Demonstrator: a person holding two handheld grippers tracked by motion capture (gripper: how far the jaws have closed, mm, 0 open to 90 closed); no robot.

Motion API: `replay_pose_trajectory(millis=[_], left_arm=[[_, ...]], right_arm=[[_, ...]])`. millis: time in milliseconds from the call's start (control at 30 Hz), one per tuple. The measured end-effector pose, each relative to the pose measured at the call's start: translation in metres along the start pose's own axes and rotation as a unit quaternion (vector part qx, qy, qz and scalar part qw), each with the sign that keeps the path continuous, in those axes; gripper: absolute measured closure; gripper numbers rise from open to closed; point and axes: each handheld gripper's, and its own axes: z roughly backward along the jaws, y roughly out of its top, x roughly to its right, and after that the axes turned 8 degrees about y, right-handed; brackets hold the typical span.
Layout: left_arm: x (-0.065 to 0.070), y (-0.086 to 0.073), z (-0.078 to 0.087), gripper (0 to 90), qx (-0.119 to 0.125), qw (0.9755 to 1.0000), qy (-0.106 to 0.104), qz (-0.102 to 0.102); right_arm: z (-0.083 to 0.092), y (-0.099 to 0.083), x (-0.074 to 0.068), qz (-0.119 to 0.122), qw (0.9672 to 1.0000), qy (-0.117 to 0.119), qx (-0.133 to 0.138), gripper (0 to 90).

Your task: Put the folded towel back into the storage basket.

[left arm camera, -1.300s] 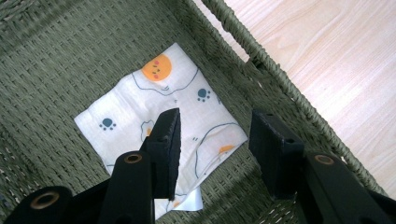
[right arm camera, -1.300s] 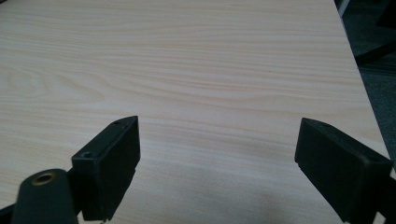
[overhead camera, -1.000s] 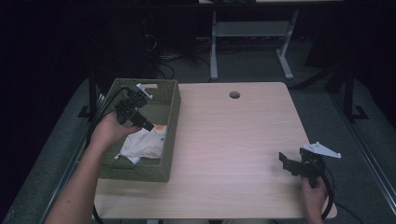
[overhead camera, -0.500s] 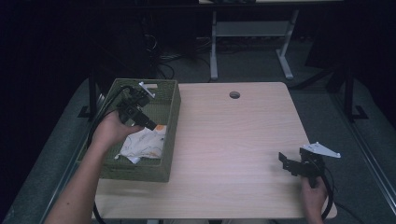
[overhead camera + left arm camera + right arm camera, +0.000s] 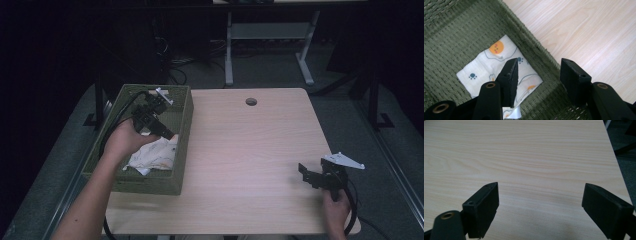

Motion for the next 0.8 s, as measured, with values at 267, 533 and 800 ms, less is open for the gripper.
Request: replay_pose_trajectory(millis=[267,533,800], left_arm=[[0.010,0.006,0.000,49.5,0.004,1.0000,-0.004,-0.007],[0.020,0.013,0.000,48.9,0.009,0.9998,-0.006,-0.017],[0.031,0.021,0.000,48.6,0.013,0.9995,-0.009,-0.027]], right_arm=[[0.000,0.000,0.000,0.002,1.0000,0.000,-0.001,13.7],[0.000,0.000,0.000,0.002,1.0000,0.000,-0.001,13.7],[0.000,0.000,0.000,0.002,1.0000,0.001,-0.001,13.7]])
